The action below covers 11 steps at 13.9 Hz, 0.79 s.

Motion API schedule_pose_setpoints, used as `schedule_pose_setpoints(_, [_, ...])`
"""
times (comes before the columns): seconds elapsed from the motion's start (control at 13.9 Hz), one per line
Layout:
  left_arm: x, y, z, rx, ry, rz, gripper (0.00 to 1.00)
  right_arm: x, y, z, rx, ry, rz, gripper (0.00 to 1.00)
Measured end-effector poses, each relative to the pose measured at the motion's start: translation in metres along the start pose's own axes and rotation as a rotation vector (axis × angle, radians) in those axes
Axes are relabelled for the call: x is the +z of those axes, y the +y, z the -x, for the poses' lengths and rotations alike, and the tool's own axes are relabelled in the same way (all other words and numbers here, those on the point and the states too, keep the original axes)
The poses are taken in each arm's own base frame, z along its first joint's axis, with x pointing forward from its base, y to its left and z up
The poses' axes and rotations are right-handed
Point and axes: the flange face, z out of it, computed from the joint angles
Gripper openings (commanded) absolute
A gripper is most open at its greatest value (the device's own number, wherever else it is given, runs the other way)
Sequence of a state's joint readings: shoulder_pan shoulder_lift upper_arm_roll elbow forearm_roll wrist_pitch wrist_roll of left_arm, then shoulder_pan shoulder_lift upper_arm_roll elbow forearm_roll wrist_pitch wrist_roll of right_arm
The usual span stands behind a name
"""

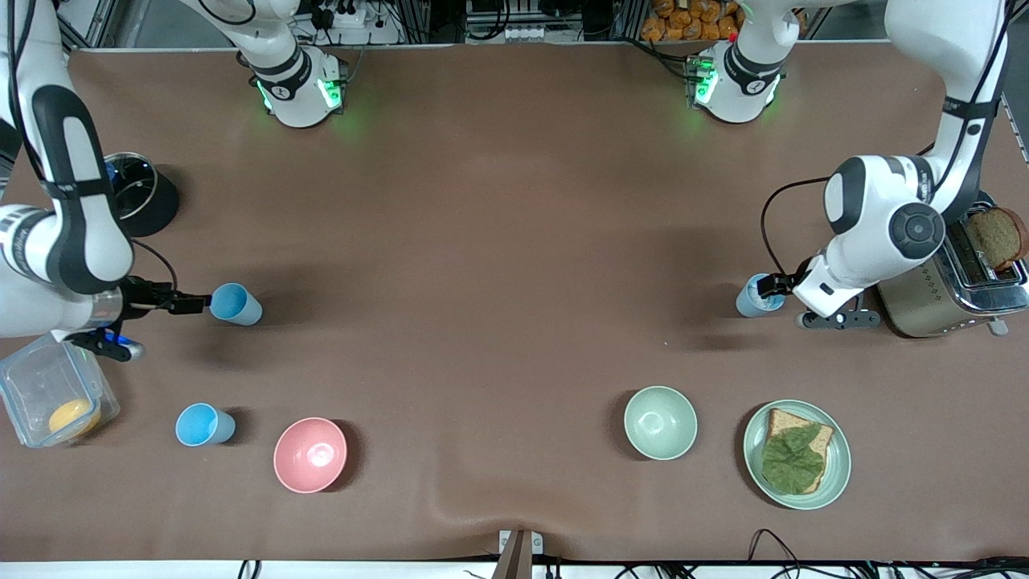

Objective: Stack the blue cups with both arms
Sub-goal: 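Grasp a blue cup with the right gripper while the left gripper grasps another, then lift the held blue cups off the table with both grippers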

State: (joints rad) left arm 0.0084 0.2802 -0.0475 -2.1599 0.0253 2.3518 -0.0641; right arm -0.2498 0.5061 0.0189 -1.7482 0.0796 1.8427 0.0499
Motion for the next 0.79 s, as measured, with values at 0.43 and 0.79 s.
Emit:
schedule_pose_setpoints(0.43, [0.026,-0.008,0.001,-0.015,-0.019,0.003,0.37,0.045,0.003,-0.013,0.029,0.010,-0.043,1.00])
schedule_pose_setpoints(0.79, [0.031,-0.007,0.001,-0.013,-0.024,0.004,0.00,0.054,0.004,-0.011,0.038,-0.002,-0.054,0.00])
